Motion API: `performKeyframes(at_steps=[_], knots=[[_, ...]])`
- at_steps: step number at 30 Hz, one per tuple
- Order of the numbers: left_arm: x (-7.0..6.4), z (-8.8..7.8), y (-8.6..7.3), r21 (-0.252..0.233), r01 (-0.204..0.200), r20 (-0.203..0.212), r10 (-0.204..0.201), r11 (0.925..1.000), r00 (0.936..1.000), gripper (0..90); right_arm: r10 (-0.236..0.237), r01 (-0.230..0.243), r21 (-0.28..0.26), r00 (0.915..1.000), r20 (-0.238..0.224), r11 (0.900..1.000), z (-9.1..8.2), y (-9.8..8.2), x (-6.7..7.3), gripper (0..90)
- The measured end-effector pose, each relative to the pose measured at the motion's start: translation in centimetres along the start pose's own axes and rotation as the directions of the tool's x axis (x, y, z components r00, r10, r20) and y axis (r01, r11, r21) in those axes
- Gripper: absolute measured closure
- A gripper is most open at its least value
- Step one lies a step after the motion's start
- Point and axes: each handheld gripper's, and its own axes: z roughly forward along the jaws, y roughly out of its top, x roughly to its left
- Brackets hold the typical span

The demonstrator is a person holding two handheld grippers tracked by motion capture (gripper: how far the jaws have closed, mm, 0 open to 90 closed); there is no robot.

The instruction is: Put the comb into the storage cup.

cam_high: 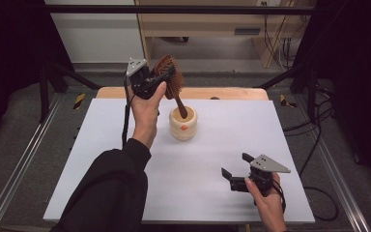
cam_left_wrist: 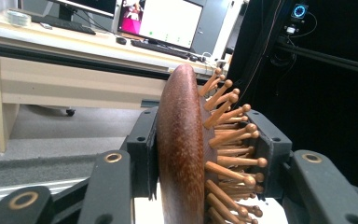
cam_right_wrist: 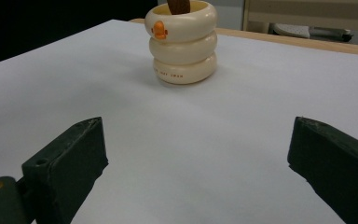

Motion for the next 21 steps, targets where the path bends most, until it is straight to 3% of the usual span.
performKeyframes(at_steps=[10, 21], knots=[[-0.2, 0.5, -0.9, 0.020, -0.022, 0.003, 0.022, 0.9996, 0.9997, 51.6, 0.008, -0.008, -0.006, 0.9999, -0.006, 1.000, -0.1, 0.1, 0.0, 4.8], [0.0, 0.8, -2.0, 0.035, -0.019, 0.000, 0.019, 0.9992, 0.9998, 51.6, 0.000, -0.001, -0.001, 1.0000, -0.004, 1.000, 0.1, 0.0, 0.0, 4.7]])
